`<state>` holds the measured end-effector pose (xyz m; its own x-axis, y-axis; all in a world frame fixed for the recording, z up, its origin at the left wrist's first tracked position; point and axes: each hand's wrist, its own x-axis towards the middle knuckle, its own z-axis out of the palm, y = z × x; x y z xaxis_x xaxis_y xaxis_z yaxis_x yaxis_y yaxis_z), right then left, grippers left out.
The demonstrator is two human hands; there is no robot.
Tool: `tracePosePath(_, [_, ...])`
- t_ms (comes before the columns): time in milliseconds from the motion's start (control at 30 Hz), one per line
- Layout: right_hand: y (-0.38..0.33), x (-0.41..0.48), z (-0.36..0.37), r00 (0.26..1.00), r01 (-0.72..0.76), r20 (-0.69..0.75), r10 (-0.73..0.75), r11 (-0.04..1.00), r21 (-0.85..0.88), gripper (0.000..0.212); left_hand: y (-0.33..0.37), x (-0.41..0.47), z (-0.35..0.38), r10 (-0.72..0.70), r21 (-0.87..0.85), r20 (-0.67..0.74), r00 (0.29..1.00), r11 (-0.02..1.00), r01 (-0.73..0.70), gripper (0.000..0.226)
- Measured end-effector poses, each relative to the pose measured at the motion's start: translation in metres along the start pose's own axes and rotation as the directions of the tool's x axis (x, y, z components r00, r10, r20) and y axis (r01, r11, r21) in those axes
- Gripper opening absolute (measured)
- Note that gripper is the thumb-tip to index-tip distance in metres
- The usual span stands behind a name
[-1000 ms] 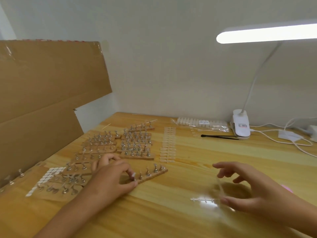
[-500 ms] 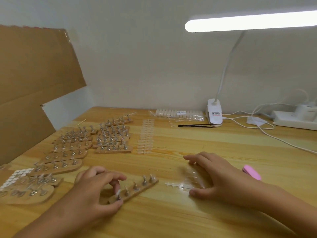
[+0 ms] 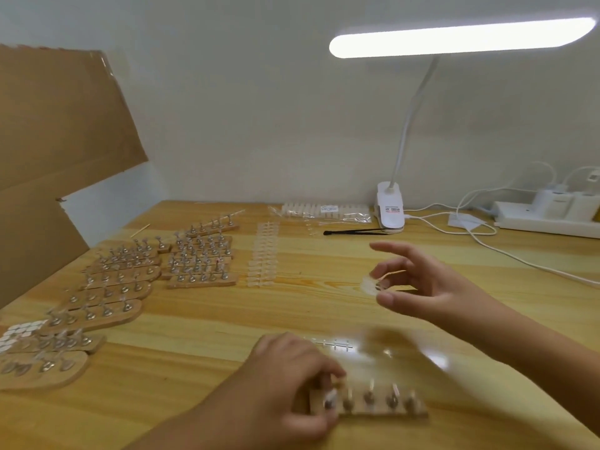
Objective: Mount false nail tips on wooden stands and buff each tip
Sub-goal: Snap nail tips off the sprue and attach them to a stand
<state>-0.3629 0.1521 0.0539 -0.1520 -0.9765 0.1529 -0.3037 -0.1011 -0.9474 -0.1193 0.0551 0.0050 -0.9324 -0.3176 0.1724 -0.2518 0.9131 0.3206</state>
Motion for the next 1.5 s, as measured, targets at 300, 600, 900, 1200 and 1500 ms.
tracePosePath(300, [-0.006, -0.059, -0.034, 0.991, 0.033, -0.126, -0.043, 0.996, -0.08, 0.08, -0.074, 0.072, -0.035, -0.42, -0.104, -0.167, 0.892, 0.907, 0.407, 0.051])
tracePosePath(600, [0.002, -0.075, -0.025, 0.933, 0.141, -0.181, -0.31, 0.78, -0.61, 0.081, 0.017, 0.04, 0.003, -0.106, -0.104, 0.01, 0.994, 0.989, 0.106, 0.047])
tracePosePath(900, [-0.023, -0.074, -0.001, 0.966, 0.055, -0.257, 0.001, 0.976, 0.209, 0.057, 0.063, 0.041, -0.024, -0.243, -0.852, 0.029, 0.97, 0.502, 0.152, 0.047])
tracePosePath(1200, [-0.022, -0.084, 0.027, 0.99, 0.1, -0.108, -0.094, 0.994, 0.053, 0.04, 0.082, 0.039, -0.012, -0.287, -0.986, 0.167, 0.943, -0.052, 0.159, 0.033])
tracePosePath(1500, [-0.012, -0.081, 0.015, 0.966, 0.119, -0.227, -0.121, 0.993, -0.025, 0.025, 0.074, 0.04, -0.003, -0.452, -0.988, 0.067, 0.89, 0.093, 0.122, 0.01])
